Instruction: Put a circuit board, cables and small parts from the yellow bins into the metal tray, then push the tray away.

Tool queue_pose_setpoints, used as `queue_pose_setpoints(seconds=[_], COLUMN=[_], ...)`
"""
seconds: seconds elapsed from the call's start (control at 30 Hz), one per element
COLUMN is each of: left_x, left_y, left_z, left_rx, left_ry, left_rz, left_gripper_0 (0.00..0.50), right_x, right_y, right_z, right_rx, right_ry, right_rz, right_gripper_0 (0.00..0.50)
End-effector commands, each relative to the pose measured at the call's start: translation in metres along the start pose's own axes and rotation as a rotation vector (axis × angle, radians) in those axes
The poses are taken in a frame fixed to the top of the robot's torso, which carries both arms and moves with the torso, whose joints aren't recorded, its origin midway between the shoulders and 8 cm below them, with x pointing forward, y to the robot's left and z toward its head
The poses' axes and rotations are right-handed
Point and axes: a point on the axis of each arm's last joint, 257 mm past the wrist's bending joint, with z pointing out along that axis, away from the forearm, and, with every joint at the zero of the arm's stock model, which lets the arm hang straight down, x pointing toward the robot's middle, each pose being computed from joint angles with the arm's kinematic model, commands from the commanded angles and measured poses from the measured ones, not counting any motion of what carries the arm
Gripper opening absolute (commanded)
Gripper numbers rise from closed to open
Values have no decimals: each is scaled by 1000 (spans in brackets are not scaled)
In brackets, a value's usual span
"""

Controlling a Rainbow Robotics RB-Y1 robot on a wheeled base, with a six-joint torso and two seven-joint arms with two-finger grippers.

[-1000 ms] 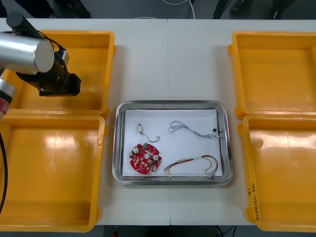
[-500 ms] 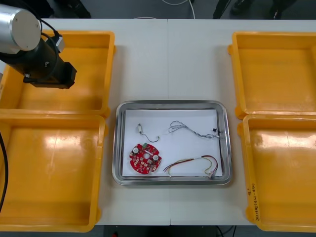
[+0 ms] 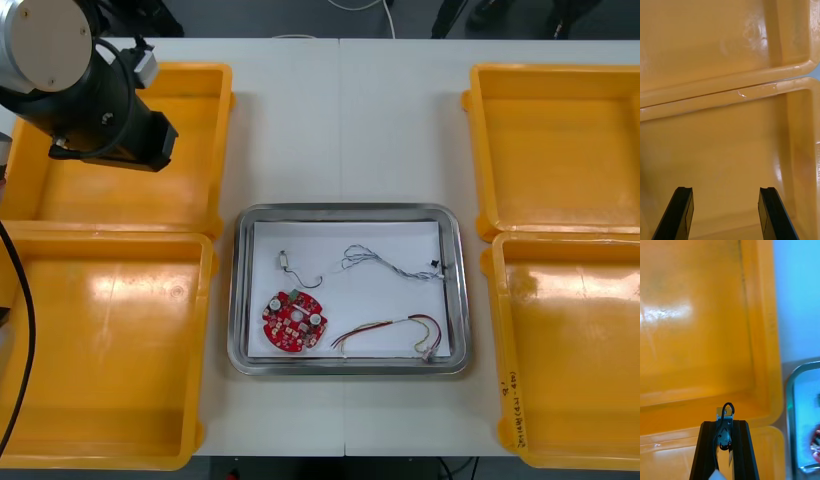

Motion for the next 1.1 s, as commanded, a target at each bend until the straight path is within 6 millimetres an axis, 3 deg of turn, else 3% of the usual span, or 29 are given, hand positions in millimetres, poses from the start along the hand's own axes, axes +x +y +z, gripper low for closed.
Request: queue_pose_setpoints(seconds=[0.03,0.53,0.73,1.1], left_x=[-11,21,38,42], left_y=[-37,-120,-141,-178], left_z=[-16,7,22,57], left_rx=[43,40,23,49], left_ry=[-63,-13,14,40], left_rz=[-128,-155,-165,-151], left_gripper_0=[0,0,0,0], right_x=[-6,-5,0,5], right_y=[-6,5,7,18], right_z=[-2,4,5,4], right_rx=[-6,-26,-14,-25], right_ry=[-42,-65,-63,-58], right_rz=[53,9,-24,-102], right_gripper_0=[500,500,500,500])
